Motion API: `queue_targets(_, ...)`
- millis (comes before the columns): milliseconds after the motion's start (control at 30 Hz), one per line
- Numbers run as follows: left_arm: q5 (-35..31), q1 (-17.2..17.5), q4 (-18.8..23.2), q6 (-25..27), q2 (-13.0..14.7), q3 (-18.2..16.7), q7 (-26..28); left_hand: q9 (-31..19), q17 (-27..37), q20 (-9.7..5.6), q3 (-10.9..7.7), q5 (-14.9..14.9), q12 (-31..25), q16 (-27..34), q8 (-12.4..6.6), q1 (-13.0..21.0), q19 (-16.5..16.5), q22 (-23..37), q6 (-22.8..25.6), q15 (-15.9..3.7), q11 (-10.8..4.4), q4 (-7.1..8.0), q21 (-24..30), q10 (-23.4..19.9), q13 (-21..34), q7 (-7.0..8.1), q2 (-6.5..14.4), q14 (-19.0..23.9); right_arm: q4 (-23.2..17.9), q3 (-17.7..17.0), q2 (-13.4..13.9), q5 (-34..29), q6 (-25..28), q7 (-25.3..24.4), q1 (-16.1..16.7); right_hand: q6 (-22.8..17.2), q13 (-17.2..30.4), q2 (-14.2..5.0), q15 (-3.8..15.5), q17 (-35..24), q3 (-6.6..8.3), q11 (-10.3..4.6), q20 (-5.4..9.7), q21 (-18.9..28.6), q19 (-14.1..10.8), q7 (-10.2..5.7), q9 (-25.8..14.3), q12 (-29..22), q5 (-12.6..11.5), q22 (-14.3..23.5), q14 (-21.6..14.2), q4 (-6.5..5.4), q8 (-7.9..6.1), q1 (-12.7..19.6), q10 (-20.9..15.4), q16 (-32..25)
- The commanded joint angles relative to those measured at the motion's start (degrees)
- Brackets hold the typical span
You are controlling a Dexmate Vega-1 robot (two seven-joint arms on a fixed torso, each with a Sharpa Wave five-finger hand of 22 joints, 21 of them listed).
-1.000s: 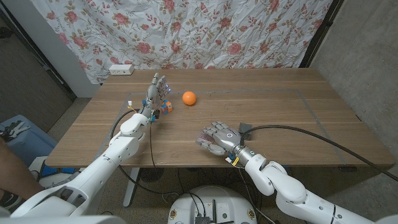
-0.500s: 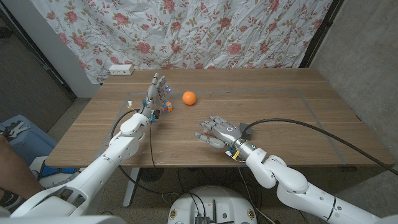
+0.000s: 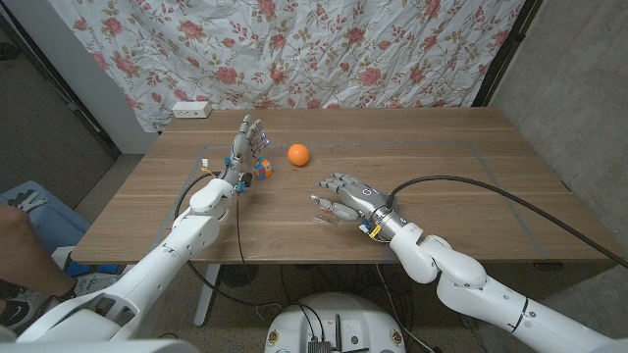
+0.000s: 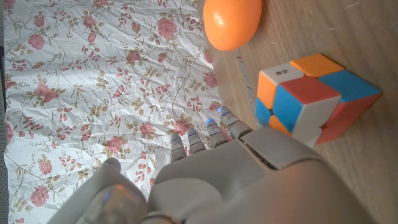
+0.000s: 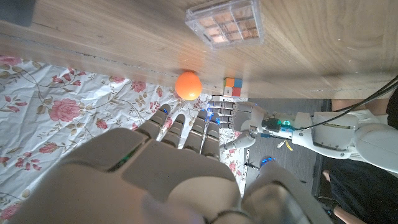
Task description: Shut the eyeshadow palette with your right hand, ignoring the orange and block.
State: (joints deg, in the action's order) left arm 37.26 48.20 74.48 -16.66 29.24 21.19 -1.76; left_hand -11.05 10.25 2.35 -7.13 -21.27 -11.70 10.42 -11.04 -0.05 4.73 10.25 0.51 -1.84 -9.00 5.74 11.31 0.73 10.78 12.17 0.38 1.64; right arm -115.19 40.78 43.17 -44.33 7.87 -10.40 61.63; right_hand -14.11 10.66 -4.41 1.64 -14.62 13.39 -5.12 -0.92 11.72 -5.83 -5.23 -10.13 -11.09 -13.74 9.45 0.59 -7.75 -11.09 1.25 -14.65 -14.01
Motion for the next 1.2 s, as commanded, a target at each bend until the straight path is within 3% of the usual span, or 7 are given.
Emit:
queue_targets(33,-0.01,-0.01,-0.01,-0.01,-0.01,0.00,0.02,-0.25,0.30,0.14,-0.44,-0.23,-0.29,0.37,-0.29,0.33,0.44,0.22,-0.12,-1.39,-0.29,0.04,0.25,0.19,0.25,0.41,0.43,0.29,2.40,-2.10,0.38,7.37,-4.19,1.03,-3.07,-0.78,0.04,-2.64,0.12,-0.07,0.38,-0.09,0.29,0.47,-0.63,-0.20,-0.09,-0.13,-0.20,0.21,-0.53,0.26,-0.26,0.96,-0.43,-0.24)
queue_targets(567,-0.02,-0.01,-0.01,-0.01,-0.01,0.00,0.02,-0.25,0.30,0.04,-0.44,-0.23,-0.31,0.34,-0.30,0.34,0.44,0.22,-0.11,-1.31,-0.21,0.04,0.25,0.14,0.25,0.41,0.43,0.24,8.48,-5.08,-0.95,16.14,-6.93,-1.41,-5.87,-1.27,0.05,-2.90,0.39,0.24,1.13,0.66,1.02,0.67,-2.61,-0.23,-0.10,0.02,-0.22,0.18,-0.91,0.60,-0.29,1.45,-0.35,-0.12)
queue_targets(800,-0.01,-0.01,0.00,0.00,-0.01,0.00,0.02,-0.24,0.30,0.12,-0.44,-0.23,-0.30,0.33,-0.30,0.34,0.42,0.22,-0.12,-1.36,-0.26,0.04,0.25,0.15,0.25,0.41,0.43,0.21,12.89,-6.57,-1.68,23.34,-11.52,-2.38,-6.48,-1.37,0.06,-2.90,0.42,0.24,1.24,0.87,0.98,0.80,-3.65,-0.13,-0.10,0.04,-0.18,0.16,-1.77,0.48,-0.23,1.27,-0.35,-0.41)
queue_targets(1000,-0.01,-0.01,0.00,0.00,-0.01,0.00,0.02,-0.24,0.30,0.05,-0.44,-0.23,-0.32,0.35,-0.30,0.34,0.43,0.22,-0.12,-1.37,-0.36,0.04,0.25,0.12,0.25,0.41,0.43,0.25,15.84,-7.23,-2.16,27.79,-13.85,-1.61,-7.78,-1.07,0.08,-2.93,-1.34,0.49,1.64,0.93,0.87,0.87,-5.12,-0.01,-0.10,0.38,-0.20,0.12,-2.40,0.58,0.02,1.40,0.60,-0.38)
queue_targets(1200,-0.01,-0.01,0.00,0.00,-0.01,0.00,0.02,-0.24,0.30,0.07,-0.44,-0.23,-0.29,0.35,-0.29,0.34,0.45,0.22,-0.13,-1.35,-0.29,0.04,0.26,0.19,0.25,0.41,0.43,0.26,17.16,-7.37,-1.71,28.68,-15.18,-1.64,-8.75,-1.19,0.08,-2.87,-0.82,0.58,1.76,1.15,1.23,0.78,-5.42,0.25,-0.09,0.33,-0.19,0.11,-2.39,0.63,0.00,1.43,0.61,-0.27)
